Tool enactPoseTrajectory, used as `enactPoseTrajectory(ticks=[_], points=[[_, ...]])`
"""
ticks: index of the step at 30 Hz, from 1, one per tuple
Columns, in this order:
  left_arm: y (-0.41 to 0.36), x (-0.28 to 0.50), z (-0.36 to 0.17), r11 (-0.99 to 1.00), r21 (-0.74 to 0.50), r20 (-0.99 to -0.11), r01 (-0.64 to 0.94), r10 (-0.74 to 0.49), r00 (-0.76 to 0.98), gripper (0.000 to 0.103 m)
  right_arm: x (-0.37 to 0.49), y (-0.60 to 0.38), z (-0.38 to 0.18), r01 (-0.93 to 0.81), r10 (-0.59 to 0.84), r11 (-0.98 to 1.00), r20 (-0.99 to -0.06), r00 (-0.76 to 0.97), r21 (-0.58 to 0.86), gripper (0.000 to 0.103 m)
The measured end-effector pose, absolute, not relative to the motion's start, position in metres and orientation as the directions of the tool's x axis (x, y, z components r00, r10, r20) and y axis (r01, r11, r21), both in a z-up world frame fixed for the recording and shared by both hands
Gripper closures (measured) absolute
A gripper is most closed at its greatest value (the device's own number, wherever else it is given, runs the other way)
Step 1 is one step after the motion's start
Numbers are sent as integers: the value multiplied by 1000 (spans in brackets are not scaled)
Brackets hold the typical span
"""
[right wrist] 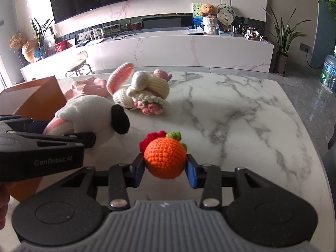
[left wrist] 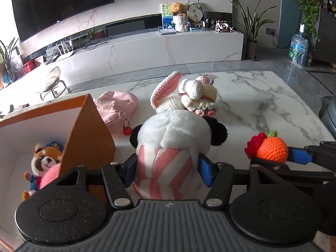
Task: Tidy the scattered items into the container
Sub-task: 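Lift and carry the panda plush and crochet carrot over the orange box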
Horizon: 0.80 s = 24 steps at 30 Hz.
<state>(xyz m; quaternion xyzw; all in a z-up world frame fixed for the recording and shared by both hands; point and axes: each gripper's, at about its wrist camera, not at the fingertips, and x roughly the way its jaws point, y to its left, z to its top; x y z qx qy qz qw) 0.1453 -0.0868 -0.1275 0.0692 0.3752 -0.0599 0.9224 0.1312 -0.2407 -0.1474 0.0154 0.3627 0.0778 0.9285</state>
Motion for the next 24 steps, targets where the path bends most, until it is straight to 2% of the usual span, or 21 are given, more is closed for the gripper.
enactPoseTrajectory(ticks=[13, 24], points=[[-55, 82, -61, 990, 13, -623, 144, -104, 775, 34, 66, -213, -80, -147, 136, 989, -598, 790, 31, 59], [7, 46, -22, 999, -8, -571, 52, -48, 819, 34, 30, -154, -28, -239, 203, 971, -518, 831, -2, 59]])
